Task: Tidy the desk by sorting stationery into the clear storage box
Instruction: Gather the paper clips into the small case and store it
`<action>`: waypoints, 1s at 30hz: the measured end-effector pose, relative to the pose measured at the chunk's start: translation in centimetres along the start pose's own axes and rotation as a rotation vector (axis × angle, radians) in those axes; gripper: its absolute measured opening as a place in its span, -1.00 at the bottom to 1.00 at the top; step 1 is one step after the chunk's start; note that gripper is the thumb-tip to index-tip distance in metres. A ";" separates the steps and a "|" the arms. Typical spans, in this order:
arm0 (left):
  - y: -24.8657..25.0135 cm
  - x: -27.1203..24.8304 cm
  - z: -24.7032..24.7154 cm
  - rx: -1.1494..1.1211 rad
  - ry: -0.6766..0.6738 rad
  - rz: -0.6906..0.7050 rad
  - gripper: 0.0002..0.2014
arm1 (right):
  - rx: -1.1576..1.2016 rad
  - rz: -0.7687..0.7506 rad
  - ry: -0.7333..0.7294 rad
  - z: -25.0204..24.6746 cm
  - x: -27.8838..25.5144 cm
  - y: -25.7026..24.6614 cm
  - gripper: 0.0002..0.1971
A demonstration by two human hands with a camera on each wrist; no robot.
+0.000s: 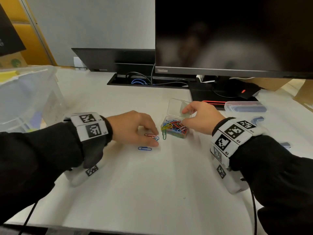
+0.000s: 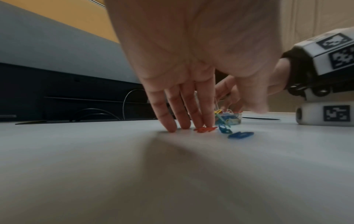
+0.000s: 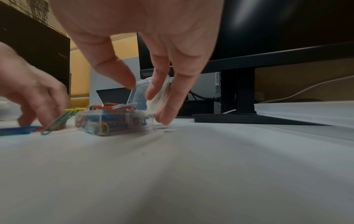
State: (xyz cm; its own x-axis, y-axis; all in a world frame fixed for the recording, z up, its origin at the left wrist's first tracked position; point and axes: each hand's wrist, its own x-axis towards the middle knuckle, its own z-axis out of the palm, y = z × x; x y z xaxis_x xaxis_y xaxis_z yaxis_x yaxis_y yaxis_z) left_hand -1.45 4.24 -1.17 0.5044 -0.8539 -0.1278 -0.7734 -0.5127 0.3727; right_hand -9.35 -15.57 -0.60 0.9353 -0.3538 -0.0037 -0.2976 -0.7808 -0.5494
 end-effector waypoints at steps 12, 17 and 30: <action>0.0 -0.2 0.3 -0.043 0.031 0.012 -0.88 | 0.019 -0.010 -0.024 -0.4 -0.4 -0.5 -0.83; -0.2 0.1 0.3 -0.038 0.128 0.014 -0.83 | 0.043 -0.021 -0.025 -0.3 -0.2 -0.5 -0.80; 2.7 4.0 -0.6 -0.019 0.262 0.054 -0.75 | -0.012 -0.066 0.024 -0.2 -0.1 -0.3 -0.78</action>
State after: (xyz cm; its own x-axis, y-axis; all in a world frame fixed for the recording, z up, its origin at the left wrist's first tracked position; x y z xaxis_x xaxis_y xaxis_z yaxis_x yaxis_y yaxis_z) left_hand -1.35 -0.48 -0.15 0.5466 -0.8266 0.1341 -0.7959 -0.4630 0.3900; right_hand -9.41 -15.41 -0.29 0.9482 -0.3135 0.0519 -0.2381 -0.8091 -0.5373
